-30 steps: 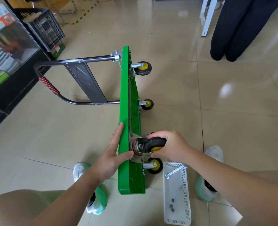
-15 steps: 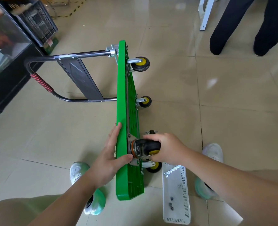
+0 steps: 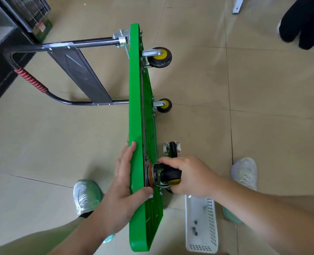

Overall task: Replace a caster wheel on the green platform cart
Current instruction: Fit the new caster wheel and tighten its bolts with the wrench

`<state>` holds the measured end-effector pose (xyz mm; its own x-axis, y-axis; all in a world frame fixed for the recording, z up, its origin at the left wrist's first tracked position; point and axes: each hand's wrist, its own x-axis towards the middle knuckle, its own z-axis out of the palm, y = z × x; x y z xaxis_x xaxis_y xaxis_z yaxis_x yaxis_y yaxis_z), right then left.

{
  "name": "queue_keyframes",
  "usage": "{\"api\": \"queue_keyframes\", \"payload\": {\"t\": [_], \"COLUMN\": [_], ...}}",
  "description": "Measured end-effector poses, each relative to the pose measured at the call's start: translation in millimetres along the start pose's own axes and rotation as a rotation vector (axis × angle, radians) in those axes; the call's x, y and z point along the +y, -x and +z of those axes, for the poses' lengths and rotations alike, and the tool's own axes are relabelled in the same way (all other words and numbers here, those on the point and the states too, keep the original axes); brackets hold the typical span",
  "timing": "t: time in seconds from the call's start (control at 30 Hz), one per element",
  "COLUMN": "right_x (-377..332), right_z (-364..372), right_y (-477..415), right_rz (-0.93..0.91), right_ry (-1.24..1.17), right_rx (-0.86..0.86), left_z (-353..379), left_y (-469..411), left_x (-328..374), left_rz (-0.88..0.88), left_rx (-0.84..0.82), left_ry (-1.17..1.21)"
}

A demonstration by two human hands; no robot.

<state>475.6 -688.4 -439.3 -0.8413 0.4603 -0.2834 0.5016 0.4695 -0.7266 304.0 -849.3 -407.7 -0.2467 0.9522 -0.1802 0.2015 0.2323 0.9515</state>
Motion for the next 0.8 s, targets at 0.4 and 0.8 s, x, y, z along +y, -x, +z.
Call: {"api": "queue_keyframes", "payload": {"t": [0.4,0.8], "right_x": [-3.2,2.2], "right_z": [0.9,10.8], "right_y": [-4.5,-9.3], "right_rz": [-0.023,-0.074], "right_ry": [-0.068,0.016], "right_rx": [0.004,0.041], "left_z": [-8.7,-13.3], "left_y": [-5.6,-15.3], "left_x": [0.2,-0.7], "left_rz": [0.041,0.034], "left_rx": [-0.014,-0.068], "left_ry": [0.017,0.01]}}
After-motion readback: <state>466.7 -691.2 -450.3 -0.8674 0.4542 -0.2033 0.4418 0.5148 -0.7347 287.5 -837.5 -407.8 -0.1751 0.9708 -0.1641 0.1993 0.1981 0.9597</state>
